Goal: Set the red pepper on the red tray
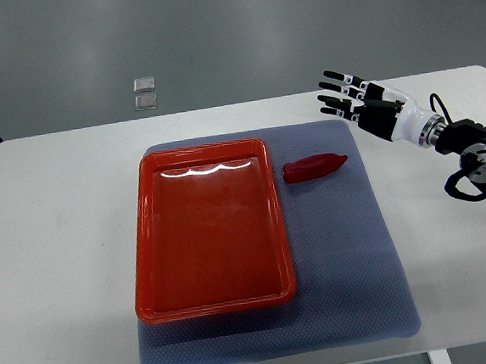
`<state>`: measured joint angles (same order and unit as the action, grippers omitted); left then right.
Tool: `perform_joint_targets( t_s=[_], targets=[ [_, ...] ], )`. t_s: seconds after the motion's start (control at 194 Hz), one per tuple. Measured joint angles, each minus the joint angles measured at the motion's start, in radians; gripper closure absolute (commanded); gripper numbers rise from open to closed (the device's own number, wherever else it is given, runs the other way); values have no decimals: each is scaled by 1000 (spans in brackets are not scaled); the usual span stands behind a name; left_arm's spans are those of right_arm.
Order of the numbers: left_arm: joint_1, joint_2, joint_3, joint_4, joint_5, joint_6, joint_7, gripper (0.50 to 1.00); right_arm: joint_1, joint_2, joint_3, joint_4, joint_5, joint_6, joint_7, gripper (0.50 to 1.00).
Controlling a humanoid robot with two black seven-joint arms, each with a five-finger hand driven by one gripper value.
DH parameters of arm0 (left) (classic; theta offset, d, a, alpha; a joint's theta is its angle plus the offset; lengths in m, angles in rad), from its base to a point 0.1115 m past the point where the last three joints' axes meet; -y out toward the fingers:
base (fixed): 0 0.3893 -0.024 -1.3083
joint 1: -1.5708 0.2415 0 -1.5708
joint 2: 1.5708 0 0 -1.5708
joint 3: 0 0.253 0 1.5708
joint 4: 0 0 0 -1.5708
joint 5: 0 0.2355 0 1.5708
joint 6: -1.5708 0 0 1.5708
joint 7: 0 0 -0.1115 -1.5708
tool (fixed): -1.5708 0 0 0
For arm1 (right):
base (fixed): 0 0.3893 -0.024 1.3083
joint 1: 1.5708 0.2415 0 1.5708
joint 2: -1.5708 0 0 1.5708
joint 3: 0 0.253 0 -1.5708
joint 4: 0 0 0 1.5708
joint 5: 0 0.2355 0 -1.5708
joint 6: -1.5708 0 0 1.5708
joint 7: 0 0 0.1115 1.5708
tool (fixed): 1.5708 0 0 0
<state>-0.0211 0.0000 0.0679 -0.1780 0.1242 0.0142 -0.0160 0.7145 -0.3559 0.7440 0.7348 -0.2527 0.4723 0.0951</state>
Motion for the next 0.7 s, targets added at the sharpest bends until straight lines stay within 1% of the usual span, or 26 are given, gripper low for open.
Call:
perform_joint_targets(
  t_s=[0.341, 0.531, 0.702],
  targets=[
    [-5, 0, 0, -1, 2, 3, 1, 500, 23, 0, -1, 1, -81, 0, 1, 585],
    [2, 0, 0, 12, 0, 2, 1, 500, 56, 1, -1, 4, -310, 0, 7, 585],
    [3, 0, 0, 12, 0, 6, 1, 500, 107, -6, -1, 6, -625, 0, 69, 587]
  ],
)
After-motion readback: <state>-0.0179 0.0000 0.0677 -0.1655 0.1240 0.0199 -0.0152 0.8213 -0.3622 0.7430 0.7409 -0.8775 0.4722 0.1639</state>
